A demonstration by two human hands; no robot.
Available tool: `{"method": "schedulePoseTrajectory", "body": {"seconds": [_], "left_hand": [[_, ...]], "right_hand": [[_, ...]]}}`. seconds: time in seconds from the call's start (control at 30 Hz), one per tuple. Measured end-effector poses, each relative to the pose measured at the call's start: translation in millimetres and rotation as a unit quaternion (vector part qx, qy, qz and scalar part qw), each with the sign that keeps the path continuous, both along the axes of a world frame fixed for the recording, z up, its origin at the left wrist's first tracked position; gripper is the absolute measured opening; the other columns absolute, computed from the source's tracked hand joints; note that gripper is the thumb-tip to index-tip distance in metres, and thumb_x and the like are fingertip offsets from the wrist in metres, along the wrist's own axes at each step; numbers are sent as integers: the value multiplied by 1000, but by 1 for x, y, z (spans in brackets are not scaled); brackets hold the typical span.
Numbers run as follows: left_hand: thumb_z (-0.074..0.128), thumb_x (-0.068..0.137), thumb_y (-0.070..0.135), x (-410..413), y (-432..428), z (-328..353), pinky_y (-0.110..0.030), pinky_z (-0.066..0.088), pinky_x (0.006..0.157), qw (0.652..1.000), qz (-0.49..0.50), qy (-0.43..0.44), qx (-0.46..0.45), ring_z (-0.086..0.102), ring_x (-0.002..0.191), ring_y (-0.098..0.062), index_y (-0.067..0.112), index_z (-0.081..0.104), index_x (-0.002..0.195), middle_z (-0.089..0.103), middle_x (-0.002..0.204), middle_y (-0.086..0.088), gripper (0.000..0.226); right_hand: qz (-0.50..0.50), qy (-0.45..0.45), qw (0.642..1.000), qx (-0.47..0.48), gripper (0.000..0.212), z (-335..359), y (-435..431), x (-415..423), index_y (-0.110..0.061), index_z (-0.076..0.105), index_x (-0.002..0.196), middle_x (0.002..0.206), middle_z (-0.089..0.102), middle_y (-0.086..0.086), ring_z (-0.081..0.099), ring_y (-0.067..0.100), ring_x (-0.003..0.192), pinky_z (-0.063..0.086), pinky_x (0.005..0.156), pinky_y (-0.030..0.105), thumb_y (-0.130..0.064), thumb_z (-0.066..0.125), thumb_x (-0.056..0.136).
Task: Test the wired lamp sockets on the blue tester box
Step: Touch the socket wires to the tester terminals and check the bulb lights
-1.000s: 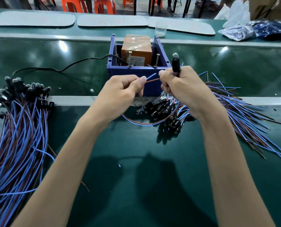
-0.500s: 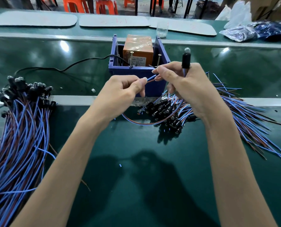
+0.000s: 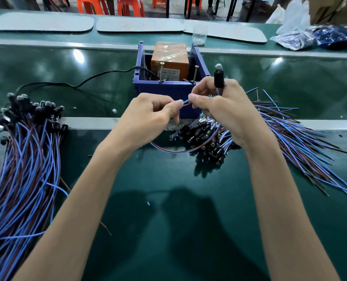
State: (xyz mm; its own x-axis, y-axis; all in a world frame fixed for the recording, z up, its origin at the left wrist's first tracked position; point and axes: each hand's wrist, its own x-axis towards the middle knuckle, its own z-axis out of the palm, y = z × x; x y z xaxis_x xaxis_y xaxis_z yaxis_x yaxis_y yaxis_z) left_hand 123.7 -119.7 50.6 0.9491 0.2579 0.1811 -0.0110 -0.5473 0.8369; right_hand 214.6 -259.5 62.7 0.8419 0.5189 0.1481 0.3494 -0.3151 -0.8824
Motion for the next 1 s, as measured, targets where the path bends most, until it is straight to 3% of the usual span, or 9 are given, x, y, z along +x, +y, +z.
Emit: {"method": "schedulePoseTrajectory", "body": {"seconds": [0.33,0.47,0.57,0.7,0.83,0.9,1.0], "left_hand": [[56,95,24,1,-5,-2,-13,23,40,999,19,1,45,32,38,-8,11,63,60,36,36,7,38],[58,94,29,-4,7,2,-16,21,42,1000,28,-5,4,28,43,-6,14,62,56,33,42,9,41],[58,92,38,-5,16,5,-23,22,45,998,24,-15,-59,25,47,-10,18,63,57,30,50,3,41],[57,90,41,-3,10,4,-27,20,47,996,25,-15,-82,23,47,-11,22,63,57,28,48,6,39],[52,98,32,-1,7,4,-22,18,44,990,38,-8,-139,20,45,-8,21,61,59,26,45,13,42],[48,100,29,1,4,5,-19,17,42,985,46,-4,-168,19,44,-6,20,59,64,26,45,14,39],[39,104,22,2,0,4,-14,20,39,972,41,24,-229,21,40,-2,15,58,74,28,46,16,36]], "right_hand": [[-63,5,998,-27,30,-10,13,0,-21,56,58,61,57,-4,50,18,69,46,74,41,-9,61,84],[-149,3,988,44,28,-3,-11,15,-21,55,65,64,57,-2,48,7,49,40,54,21,-5,59,87],[-100,-4,987,124,22,8,-30,15,-19,61,70,68,63,-1,46,1,43,34,44,10,-5,65,85],[-28,-4,999,45,14,7,-20,7,-17,70,85,76,68,-1,51,1,43,38,48,9,-3,67,85],[-21,26,999,-7,21,5,-17,7,-33,66,110,94,71,-1,59,3,50,37,53,8,-35,48,100],[-31,57,997,31,41,7,-18,8,-34,65,107,80,72,1,56,4,48,37,47,7,-52,28,101],[-34,101,990,94,66,5,-14,5,-28,70,95,51,60,0,44,6,41,37,42,11,-59,12,98]]}}
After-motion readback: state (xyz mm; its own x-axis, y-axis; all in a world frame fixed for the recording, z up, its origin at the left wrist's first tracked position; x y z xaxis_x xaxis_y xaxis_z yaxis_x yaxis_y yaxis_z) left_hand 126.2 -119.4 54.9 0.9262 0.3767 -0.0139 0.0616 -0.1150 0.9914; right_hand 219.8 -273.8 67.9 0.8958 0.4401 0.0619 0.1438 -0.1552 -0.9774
